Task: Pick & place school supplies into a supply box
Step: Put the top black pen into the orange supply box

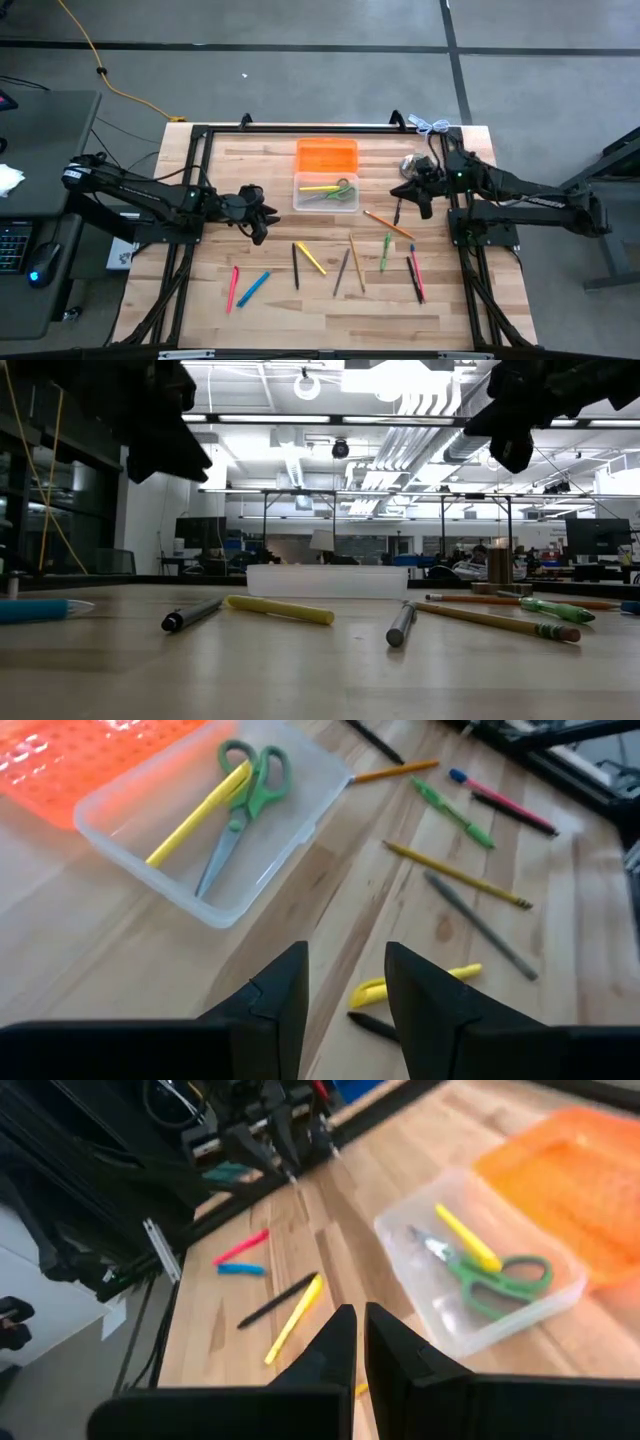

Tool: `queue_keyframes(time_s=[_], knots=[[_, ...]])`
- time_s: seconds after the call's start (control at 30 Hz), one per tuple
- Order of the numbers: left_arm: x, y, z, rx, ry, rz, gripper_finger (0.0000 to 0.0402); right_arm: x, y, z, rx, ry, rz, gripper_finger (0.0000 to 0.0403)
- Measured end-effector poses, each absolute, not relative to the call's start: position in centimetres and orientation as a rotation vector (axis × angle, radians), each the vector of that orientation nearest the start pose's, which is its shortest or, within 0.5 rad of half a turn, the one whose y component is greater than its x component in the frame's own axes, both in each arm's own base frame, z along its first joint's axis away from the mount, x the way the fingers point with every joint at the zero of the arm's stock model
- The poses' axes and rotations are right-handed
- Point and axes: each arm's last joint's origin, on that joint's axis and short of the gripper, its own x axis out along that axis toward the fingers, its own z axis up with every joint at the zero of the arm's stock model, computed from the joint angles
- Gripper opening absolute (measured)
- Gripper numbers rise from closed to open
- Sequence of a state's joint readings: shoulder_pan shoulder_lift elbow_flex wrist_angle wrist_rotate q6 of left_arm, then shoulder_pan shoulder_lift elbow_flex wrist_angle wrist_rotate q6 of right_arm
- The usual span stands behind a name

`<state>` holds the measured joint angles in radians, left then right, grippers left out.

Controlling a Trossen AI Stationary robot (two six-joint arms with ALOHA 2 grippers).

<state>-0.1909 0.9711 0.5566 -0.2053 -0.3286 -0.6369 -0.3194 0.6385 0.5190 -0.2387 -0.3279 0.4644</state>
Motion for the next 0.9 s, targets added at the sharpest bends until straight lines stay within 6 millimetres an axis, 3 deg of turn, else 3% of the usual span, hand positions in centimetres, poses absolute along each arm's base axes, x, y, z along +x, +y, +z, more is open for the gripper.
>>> queue_keyframes(time_s=[0.2,0.67,0.9], knots=[[19.3,-2.8,21.1,-0.457,0.539,0.312,0.0161,15.2,-3.5,25.6,0.59,0.409,-0.117,0.0002],[18.7,-2.7,19.5,-0.447,0.572,0.299,0.0161,16.9,-4.2,28.8,0.624,0.679,-0.327,0.0002],[18.3,-2.7,19.6,-0.429,0.532,0.248,0.0161,17.7,-4.4,28.3,0.652,0.765,-0.356,0.0002]])
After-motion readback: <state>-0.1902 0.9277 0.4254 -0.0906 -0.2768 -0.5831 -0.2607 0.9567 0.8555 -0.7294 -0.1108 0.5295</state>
